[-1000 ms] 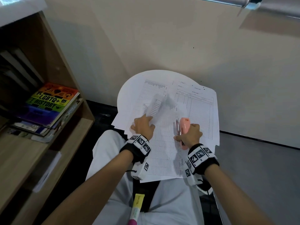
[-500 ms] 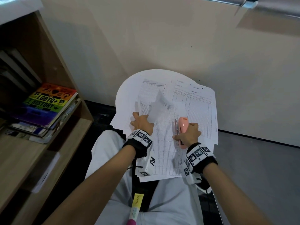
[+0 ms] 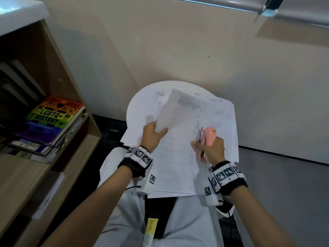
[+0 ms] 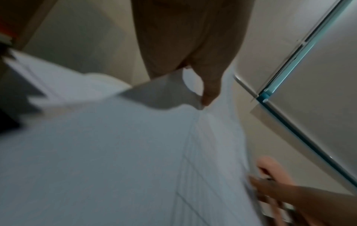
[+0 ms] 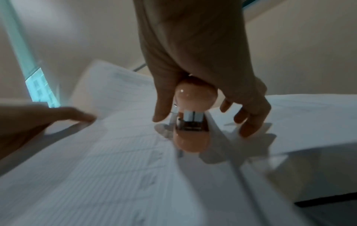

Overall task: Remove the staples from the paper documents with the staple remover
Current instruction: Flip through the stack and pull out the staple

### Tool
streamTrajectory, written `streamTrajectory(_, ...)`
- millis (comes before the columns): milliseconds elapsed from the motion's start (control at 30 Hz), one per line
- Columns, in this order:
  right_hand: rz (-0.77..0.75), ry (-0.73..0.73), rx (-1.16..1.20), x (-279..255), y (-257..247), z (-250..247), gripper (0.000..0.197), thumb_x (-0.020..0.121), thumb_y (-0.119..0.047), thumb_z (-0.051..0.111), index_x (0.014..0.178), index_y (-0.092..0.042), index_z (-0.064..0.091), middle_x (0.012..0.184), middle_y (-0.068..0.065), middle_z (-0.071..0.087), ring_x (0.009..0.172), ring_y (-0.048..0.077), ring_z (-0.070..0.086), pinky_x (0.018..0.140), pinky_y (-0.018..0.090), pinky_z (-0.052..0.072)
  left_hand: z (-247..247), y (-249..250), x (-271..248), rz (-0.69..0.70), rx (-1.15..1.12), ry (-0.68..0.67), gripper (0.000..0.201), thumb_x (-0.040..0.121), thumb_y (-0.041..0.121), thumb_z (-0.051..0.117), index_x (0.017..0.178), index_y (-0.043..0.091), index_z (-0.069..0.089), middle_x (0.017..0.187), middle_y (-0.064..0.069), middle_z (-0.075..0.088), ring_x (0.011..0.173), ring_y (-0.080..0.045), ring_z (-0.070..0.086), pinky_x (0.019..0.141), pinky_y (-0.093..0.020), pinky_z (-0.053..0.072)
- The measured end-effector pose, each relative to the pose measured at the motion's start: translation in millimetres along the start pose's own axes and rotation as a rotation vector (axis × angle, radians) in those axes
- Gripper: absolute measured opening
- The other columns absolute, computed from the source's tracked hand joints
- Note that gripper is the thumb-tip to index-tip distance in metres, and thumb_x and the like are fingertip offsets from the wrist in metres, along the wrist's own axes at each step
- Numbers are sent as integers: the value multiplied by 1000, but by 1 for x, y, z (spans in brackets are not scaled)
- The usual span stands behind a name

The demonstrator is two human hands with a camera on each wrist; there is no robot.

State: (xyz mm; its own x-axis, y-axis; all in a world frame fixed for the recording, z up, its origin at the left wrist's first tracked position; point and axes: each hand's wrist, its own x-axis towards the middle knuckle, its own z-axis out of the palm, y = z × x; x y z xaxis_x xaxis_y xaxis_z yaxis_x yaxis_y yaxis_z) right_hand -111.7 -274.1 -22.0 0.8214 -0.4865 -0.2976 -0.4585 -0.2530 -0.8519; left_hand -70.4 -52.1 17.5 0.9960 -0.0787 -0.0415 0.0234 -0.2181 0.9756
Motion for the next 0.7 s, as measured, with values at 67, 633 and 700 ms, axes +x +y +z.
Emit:
streamTrajectory(67,-59,-57,120,-8,-22,-17,61,58,-29,90,102,-2,59,85,8,65,70,21,64,46,22,50,-18,11,8,21,-43,-43,17,86,10,65,102,4,66,96,-7,69,82,-16,66,76,-28,55)
streamTrajectory(633,-634,161,568,-47,-126,-16,58,64,-2,87,107,15,51,99,20,65,90,21,68,82,33,58,-34,93,34,568,-204,226,97,83,10,70,142,30,-5,147,5,17,140,-10,26,115,-28,31)
streamTrajectory(700,-608,74,517,-41,-122,-17,70,61,-9,89,111,17,47,105,21,64,94,18,68,80,31,58,-31,90,37,471,-276,161,89,86,13,65,144,30,-2,139,-4,33,132,-9,41,112,-31,37)
